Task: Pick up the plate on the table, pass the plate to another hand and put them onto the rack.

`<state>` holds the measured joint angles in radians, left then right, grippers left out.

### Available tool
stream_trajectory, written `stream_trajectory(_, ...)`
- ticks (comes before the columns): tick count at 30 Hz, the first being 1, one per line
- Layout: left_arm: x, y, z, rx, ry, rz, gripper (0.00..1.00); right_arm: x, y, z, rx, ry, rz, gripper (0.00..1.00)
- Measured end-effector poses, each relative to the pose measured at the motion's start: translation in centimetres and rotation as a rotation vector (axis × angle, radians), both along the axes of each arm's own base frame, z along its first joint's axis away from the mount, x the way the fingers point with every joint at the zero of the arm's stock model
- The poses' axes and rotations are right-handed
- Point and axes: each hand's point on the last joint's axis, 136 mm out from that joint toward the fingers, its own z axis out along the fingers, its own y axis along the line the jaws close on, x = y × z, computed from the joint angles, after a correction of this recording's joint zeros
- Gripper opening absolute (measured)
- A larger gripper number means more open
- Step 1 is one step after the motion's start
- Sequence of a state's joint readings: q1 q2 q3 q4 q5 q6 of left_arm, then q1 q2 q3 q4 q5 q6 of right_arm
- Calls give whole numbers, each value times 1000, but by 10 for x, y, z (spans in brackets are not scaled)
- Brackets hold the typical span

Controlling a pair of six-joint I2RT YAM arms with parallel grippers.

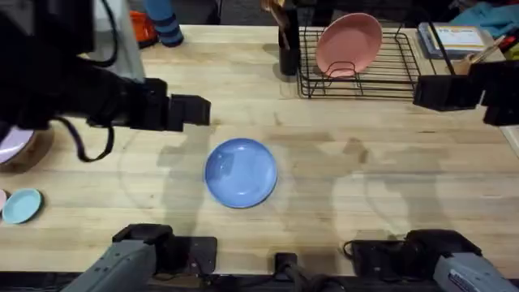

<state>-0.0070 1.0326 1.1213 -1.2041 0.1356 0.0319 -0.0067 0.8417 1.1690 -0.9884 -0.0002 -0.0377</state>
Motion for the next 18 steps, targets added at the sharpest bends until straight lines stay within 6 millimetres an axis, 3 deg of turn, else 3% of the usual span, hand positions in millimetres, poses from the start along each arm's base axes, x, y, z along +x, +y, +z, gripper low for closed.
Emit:
stream_trajectory(1,3,-10,-9,9,41,-59,996,0,0,0,0,0,0,995)
stream_trajectory(9,14,-45,-26,45,74,-242,995,0,0,0,0,0,0,995)
stream_trajectory(18,24,-49,-58,72,190,-260,995,0,0,0,0,0,0,995)
